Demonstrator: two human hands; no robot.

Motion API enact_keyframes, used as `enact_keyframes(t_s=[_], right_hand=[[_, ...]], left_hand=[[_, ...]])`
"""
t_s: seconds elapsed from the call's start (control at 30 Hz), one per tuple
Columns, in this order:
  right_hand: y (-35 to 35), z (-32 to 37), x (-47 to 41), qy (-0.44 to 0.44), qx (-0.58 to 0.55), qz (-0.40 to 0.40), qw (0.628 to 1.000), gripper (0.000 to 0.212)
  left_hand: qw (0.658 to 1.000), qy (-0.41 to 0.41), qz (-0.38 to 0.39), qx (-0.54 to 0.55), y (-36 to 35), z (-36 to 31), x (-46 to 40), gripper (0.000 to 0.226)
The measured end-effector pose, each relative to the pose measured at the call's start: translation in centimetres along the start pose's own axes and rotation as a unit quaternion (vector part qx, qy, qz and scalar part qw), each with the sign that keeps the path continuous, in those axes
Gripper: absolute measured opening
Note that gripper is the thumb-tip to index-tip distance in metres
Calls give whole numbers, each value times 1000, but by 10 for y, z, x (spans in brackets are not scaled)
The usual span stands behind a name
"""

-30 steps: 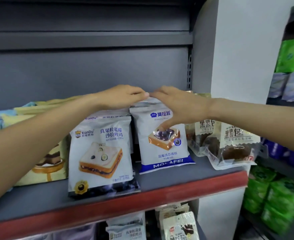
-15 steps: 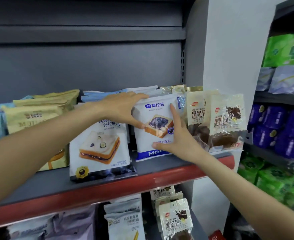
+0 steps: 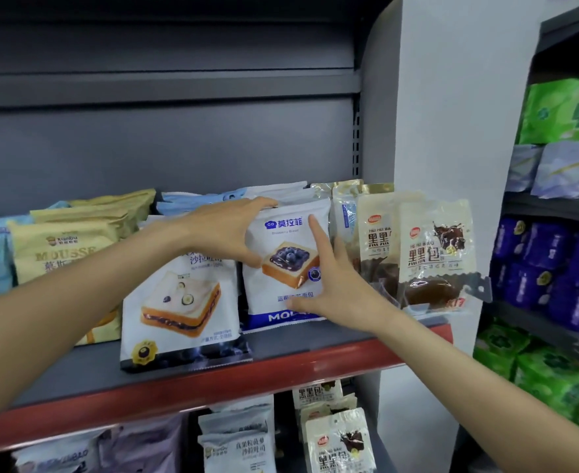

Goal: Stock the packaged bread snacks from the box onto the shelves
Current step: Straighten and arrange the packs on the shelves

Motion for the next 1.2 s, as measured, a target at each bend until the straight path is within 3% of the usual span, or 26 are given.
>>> enact_keyframes(t_s=[0.07, 0.23, 0.33, 0.5, 0.73, 0.83, 0.93, 1.07, 1.2], right_hand=[[16, 11, 9, 30, 38, -7, 999, 104], [86, 41, 24, 142, 172, -54, 973, 41], [137, 42, 18, 148, 216, -75, 962, 22], [207, 8, -8, 92, 238, -26, 967, 20], [225, -50, -65, 71, 240, 92, 964, 28], [217, -67, -97, 35, 210, 128, 968, 32], [202, -78, -123, 17, 235, 201, 951, 39], [185, -86, -146, 79, 386, 228, 890, 28], [173, -94, -156, 89, 406, 224, 882, 26]], left_hand=[[999, 1, -15, 29, 4, -5, 3, 98], [971, -72, -194, 122, 22, -35, 1, 43], [958, -103, -226, 141, 32, -51, -11, 31], [965, -106, -215, 110, 42, -66, -53, 24], [994, -70, -85, -2, 32, -85, -121, 45], [999, -48, -7, 2, 25, -90, -146, 54], [997, -44, 46, -34, 18, -95, -163, 50], [996, -60, -13, -59, 11, -93, -173, 30], [988, -12, -88, -124, 3, -88, -174, 24]])
Point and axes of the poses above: each hand's wrist, its own x-axis away from the middle knuckle, its own y-axis out of the back of the hand, z = x × y, the point moved 1 cm from there along -x, towards the middle knuckle, and after that the axes turned 11 degrees about y, right-handed, at the moved point
